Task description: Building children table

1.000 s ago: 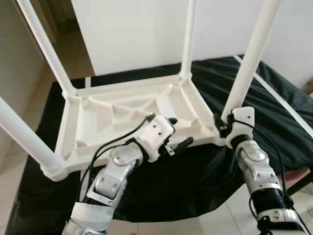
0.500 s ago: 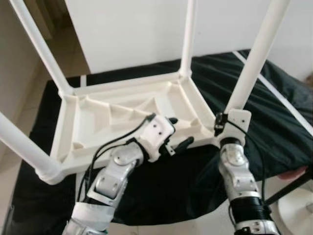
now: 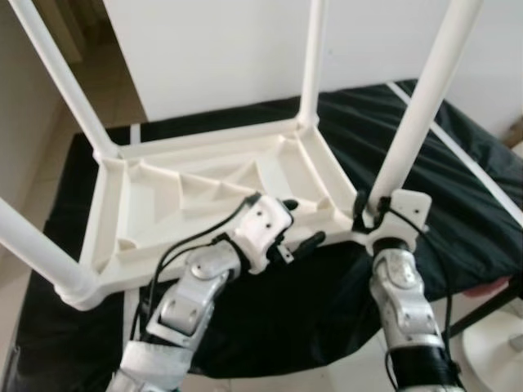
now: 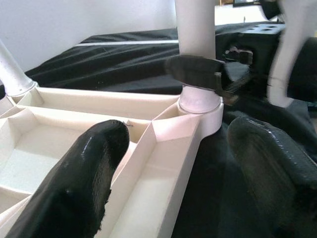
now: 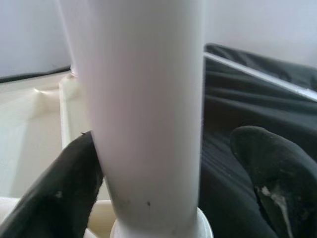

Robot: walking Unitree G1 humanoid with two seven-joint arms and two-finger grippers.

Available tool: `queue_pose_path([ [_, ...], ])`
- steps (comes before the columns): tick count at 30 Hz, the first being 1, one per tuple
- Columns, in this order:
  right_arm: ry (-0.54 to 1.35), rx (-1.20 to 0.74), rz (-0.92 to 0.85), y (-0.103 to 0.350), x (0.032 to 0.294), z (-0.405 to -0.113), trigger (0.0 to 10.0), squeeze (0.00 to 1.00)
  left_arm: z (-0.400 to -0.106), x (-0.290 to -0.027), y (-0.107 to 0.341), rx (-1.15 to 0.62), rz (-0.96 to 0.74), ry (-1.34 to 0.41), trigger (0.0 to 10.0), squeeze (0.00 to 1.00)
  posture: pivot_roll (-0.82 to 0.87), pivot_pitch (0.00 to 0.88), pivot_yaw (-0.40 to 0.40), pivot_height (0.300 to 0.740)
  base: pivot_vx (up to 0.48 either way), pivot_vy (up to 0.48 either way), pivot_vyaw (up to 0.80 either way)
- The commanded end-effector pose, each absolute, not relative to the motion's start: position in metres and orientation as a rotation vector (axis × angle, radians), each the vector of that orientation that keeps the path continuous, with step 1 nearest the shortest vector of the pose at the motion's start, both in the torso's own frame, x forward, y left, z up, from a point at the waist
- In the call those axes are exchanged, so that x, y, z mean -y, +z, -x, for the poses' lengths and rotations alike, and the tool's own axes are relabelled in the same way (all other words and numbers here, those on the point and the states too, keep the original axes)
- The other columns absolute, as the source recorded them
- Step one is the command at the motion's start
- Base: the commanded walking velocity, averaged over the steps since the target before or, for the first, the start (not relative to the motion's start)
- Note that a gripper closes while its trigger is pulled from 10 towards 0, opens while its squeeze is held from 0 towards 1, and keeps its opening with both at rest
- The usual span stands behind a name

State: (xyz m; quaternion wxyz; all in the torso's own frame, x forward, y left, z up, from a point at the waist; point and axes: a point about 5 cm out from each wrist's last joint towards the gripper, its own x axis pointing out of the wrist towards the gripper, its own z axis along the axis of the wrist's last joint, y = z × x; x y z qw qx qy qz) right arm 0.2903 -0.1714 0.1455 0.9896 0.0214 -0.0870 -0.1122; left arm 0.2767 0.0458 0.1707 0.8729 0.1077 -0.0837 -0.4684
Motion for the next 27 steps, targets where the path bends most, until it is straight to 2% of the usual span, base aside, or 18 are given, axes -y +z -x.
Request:
queue_pose_path([
  [1,-0.203,0.188,-0.047,0.147,0.17,-0.285,10.0,1.0,-0.275,-0.047,0.174,0.2,-0.22,-0.968,10.0,0.0,-0.02,0.017,0.029,0.74,0.0,0.0,0.0],
  [4,-0.201,0.191,-0.041,0.146,0.171,-0.282,10.0,1.0,-0.275,-0.047,0.174,0.2,-0.218,-0.969,10.0,0.0,-0.02,0.017,0.03,0.74,0.0,0.0,0.0],
  [5,-0.176,0.194,-0.031,0.145,0.17,-0.274,10.0,0.13,-0.275,-0.049,0.175,0.202,-0.216,-0.97,10.0,0.0,-0.02,0.017,0.032,0.74,0.0,0.0,0.0],
  [7,-0.176,0.194,-0.031,0.145,0.17,-0.274,10.0,0.13,-0.275,-0.049,0.175,0.202,-0.216,-0.97,10.0,0.0,-0.02,0.017,0.032,0.74,0.0,0.0,0.0],
  [8,-0.151,0.196,-0.033,0.144,0.169,-0.266,10.0,0.0,-0.275,-0.052,0.173,0.187,-0.207,-0.979,10.0,0.0,-0.02,0.016,0.034,0.74,0.0,0.0,0.0],
  [14,-0.06,0.173,-0.022,0.133,0.16,-0.244,10.0,0.0,-0.264,-0.064,0.174,0.139,-0.048,-1.076,10.0,0.0,-0.04,0.012,0.049,0.74,0.0,0.0,0.0],
  [20,0.06,0.166,0.003,0.13,0.148,-0.241,10.0,0.0,-0.258,-0.082,0.169,0.1,-0.05,-1.107,10.0,0.0,-0.03,0.001,0.057,0.74,0.0,0.0,0.0],
  [23,0.237,0.159,0.032,0.131,0.129,-0.241,10.0,0.0,-0.26,-0.106,0.167,0.059,-0.105,-1.096,10.0,0.0,-0.02,0.0,0.052,0.74,0.0,0.0,0.0],
  [27,0.317,0.138,0.023,0.131,0.12,-0.245,10.0,0.0,-0.262,-0.123,0.167,0.019,-0.144,-1.071,10.0,0.0,-0.02,0.0,0.05,0.74,0.0,0.0,0.0],
])
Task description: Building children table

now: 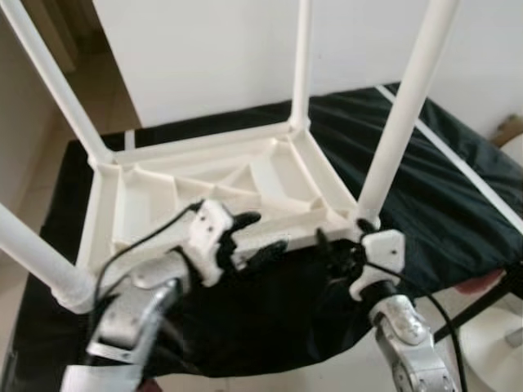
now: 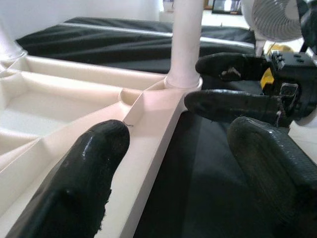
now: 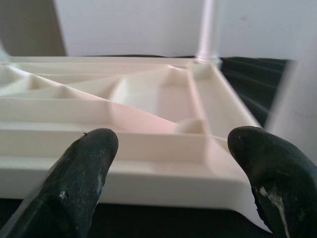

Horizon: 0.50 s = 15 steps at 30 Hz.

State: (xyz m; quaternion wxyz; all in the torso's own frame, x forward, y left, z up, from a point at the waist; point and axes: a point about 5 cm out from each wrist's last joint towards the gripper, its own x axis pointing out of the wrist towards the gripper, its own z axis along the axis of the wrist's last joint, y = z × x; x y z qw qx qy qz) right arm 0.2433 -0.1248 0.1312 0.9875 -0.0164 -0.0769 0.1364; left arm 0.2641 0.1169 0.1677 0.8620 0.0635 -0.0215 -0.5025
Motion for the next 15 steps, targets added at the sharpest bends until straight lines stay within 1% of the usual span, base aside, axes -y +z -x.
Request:
queue_pose_path([
  [1,0.317,0.138,0.023,0.131,0.12,-0.245,10.0,0.0,-0.262,-0.123,0.167,0.019,-0.144,-1.071,10.0,0.0,-0.02,0.0,0.05,0.74,0.0,0.0,0.0],
  [3,0.374,0.122,0.038,0.131,0.116,-0.253,10.0,0.0,-0.257,-0.137,0.165,-0.026,-0.175,-1.076,10.0,0.0,-0.01,0.0,0.049,0.74,0.0,0.0,0.0],
  [6,0.398,0.118,0.049,0.132,0.115,-0.259,10.0,0.0,-0.251,-0.142,0.162,-0.061,-0.181,-1.093,10.0,0.0,0.0,0.0,0.049,0.74,0.0,0.0,0.0],
  [9,0.399,0.15,0.06,0.145,0.121,-0.278,10.0,0.0,-0.23,-0.153,0.156,-0.141,-0.221,-1.139,10.0,0.0,0.02,0.014,0.041,0.74,0.0,0.0,0.0],
  [12,0.383,0.166,0.064,0.15,0.127,-0.287,10.0,0.0,-0.226,-0.165,0.155,-0.179,-0.266,-1.113,10.0,0.0,0.03,0.019,0.037,0.74,0.0,0.0,0.0],
  [15,0.344,0.176,0.086,0.154,0.139,-0.298,10.0,0.0,-0.223,-0.189,0.161,-0.209,-0.327,-1.039,10.0,0.0,0.05,0.026,0.024,0.74,0.0,0.0,0.0],
])
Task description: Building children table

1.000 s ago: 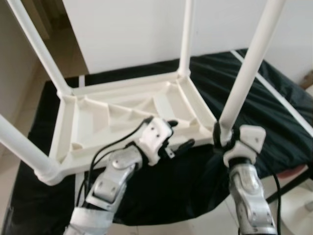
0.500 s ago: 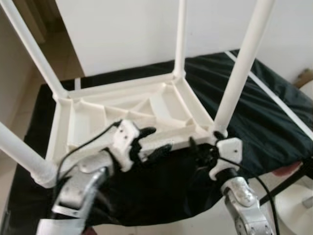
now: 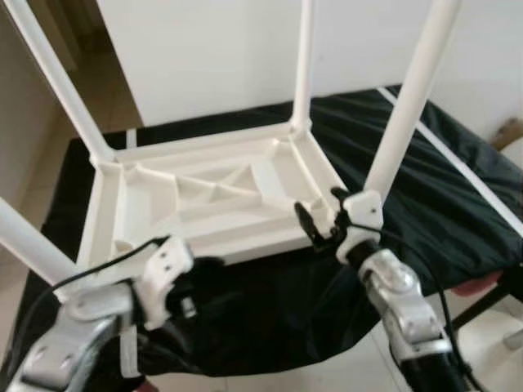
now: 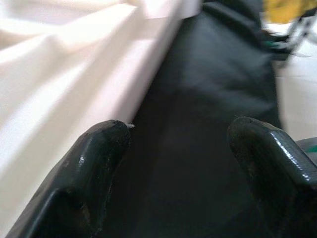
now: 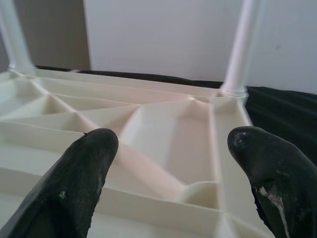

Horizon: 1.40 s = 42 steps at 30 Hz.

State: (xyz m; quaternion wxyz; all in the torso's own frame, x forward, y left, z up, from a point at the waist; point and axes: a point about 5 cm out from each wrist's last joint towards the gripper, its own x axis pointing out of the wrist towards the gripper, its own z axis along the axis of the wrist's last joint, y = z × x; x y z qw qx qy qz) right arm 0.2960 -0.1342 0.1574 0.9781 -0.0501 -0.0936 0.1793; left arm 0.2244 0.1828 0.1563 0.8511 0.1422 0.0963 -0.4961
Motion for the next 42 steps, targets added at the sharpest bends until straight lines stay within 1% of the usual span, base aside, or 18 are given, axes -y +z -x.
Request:
queue_pose_path([
  [1,0.332,0.177,0.093,0.154,0.143,-0.3,10.0,0.0,-0.222,-0.196,0.164,-0.214,-0.34,-1.017,10.0,0.0,0.05,0.026,0.024,0.74,0.0,0.0,0.0],
  [4,0.319,0.172,0.102,0.154,0.148,-0.303,10.0,0.0,-0.22,-0.204,0.167,-0.228,-0.354,-0.988,10.0,0.0,0.06,0.028,0.021,0.74,0.0,0.0,0.0],
  [8,0.292,0.162,0.117,0.155,0.162,-0.309,10.0,0.0,-0.202,-0.235,0.168,-0.314,-0.376,-0.91,10.0,0.0,0.08,0.037,0.018,0.74,0.0,0.0,0.0],
  [11,0.279,0.161,0.123,0.155,0.167,-0.311,10.0,0.0,-0.196,-0.246,0.167,-0.349,-0.383,-0.881,10.0,0.0,0.08,0.037,0.018,0.74,0.0,0.0,0.0],
  [13,0.253,0.161,0.131,0.155,0.176,-0.314,10.0,0.0,-0.188,-0.275,0.169,-0.39,-0.4,-0.766,10.0,0.0,0.09,0.044,0.016,0.74,0.0,0.0,0.0],
  [14,0.253,0.161,0.131,0.155,0.176,-0.314,10.0,0.0,-0.188,-0.275,0.169,-0.39,-0.4,-0.766,10.0,0.0,0.09,0.044,0.016,0.74,0.0,0.0,0.0],
  [15,0.236,0.16,0.137,0.156,0.182,-0.316,10.0,0.0,-0.185,-0.295,0.173,-0.399,-0.393,-0.684,10.0,0.0,0.1,0.046,0.013,0.74,0.0,0.0,0.0],
  [19,0.226,0.163,0.141,0.156,0.185,-0.318,10.0,0.0,-0.18,-0.304,0.177,-0.4,-0.38,-0.651,10.0,0.0,0.1,0.048,0.015,0.74,0.0,0.0,0.0],
  [20,0.216,0.165,0.141,0.156,0.188,-0.319,10.0,0.0,-0.175,-0.313,0.181,-0.394,-0.345,-0.626,10.0,0.0,0.11,0.049,0.014,0.74,0.0,0.0,0.0],
  [22,0.216,0.165,0.141,0.156,0.188,-0.319,10.0,0.0,-0.175,-0.313,0.181,-0.394,-0.345,-0.626,10.0,0.0,0.11,0.049,0.014,0.74,0.0,0.0,0.0],
  [23,0.211,0.166,0.139,0.157,0.19,-0.32,10.0,0.0,-0.173,-0.317,0.182,-0.389,-0.325,-0.613,10.0,0.0,0.11,0.049,0.014,0.74,0.0,0.0,0.0],
  [24,0.209,0.168,0.133,0.157,0.19,-0.319,10.0,0.0,-0.17,-0.335,0.182,-0.406,-0.328,-0.547,10.0,0.0,0.11,0.051,0.016,0.74,0.0,0.0,0.0],
  [27,0.212,0.169,0.131,0.157,0.189,-0.319,10.0,0.0,-0.169,-0.341,0.182,-0.416,-0.338,-0.521,10.0,0.0,0.11,0.051,0.016,0.74,0.0,0.0,0.0],
  [28,0.231,0.167,0.127,0.155,0.184,-0.318,10.0,0.0,-0.172,-0.356,0.184,-0.41,-0.343,-0.453,10.0,0.0,0.1,0.051,0.014,0.74,0.0,0.0,0.0],
  [31,0.239,0.166,0.127,0.154,0.183,-0.317,10.0,0.0,-0.173,-0.359,0.185,-0.403,-0.343,-0.432,10.0,0.0,0.1,0.051,0.014,0.74,0.0,0.0,0.0],
  [35,0.284,0.147,0.106,0.147,0.172,-0.311,10.0,0.0,-0.2,-0.385,0.196,-0.29,-0.42,-0.251,10.0,0.0,0.1,0.05,0.012,0.74,0.0,0.0,0.0],
  [40,0.328,0.125,0.099,0.14,0.164,-0.305,10.0,0.0,-0.224,-0.388,0.202,-0.177,-0.481,-0.148,10.0,0.0,0.1,0.048,0.006,0.74,0.0,0.0,0.0],
  [42,0.346,0.109,0.094,0.134,0.16,-0.3,10.0,0.0,-0.246,-0.389,0.203,-0.102,-0.413,-0.069,10.0,0.0,0.09,0.046,0.004,0.74,0.0,0.0,0.0],
])
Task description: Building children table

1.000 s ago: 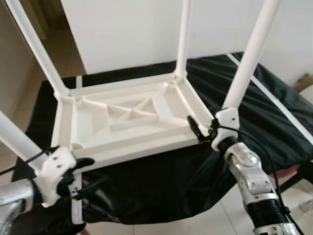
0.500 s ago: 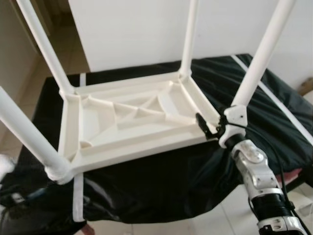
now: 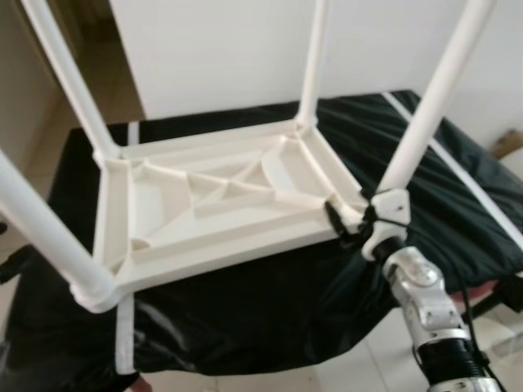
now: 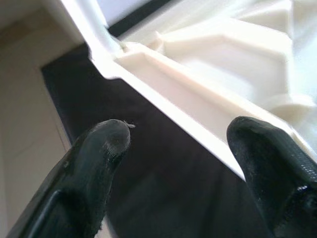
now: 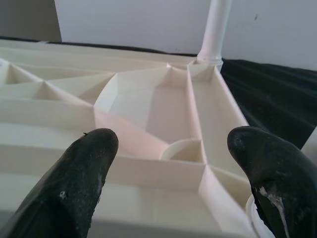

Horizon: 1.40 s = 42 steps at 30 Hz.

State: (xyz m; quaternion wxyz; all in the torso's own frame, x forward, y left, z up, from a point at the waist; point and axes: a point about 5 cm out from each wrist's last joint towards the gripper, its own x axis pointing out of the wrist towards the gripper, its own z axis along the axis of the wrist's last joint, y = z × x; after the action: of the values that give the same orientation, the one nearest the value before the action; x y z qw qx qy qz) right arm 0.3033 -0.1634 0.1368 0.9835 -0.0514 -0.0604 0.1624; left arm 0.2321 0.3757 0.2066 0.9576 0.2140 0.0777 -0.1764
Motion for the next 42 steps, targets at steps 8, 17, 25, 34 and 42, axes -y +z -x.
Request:
queue_pose_path([
  [8,0.367,0.076,0.081,0.125,0.154,-0.287,10.0,0.0,-0.29,-0.379,0.204,0.016,-0.219,0.007,10.0,0.0,0.06,0.049,0.01,0.74,0.0,0.0,0.0],
  [17,0.408,0.026,0.066,0.113,0.144,-0.26,10.0,0.0,-0.33,-0.349,0.2,0.06,-0.058,-0.114,10.0,0.0,0.03,0.059,0.014,0.74,0.0,0.0,0.0],
  [25,0.348,-0.055,-0.005,0.103,0.146,-0.238,10.0,0.0,-0.344,-0.32,0.19,0.05,0.105,-0.316,10.0,0.0,0.0,0.075,0.018,0.74,0.0,0.0,0.0],
  [34,0.237,-0.105,-0.034,0.092,0.149,-0.242,10.0,0.0,-0.342,-0.304,0.186,0.109,0.156,-0.481,10.0,0.0,-0.01,0.076,0.012,0.74,0.0,0.0,0.0],
  [42,0.056,-0.111,-0.041,0.089,0.162,-0.262,10.0,0.0,-0.326,-0.28,0.162,0.102,0.187,-0.681,10.0,0.0,0.01,0.074,0.003,0.74,0.0,0.0,0.0],
])
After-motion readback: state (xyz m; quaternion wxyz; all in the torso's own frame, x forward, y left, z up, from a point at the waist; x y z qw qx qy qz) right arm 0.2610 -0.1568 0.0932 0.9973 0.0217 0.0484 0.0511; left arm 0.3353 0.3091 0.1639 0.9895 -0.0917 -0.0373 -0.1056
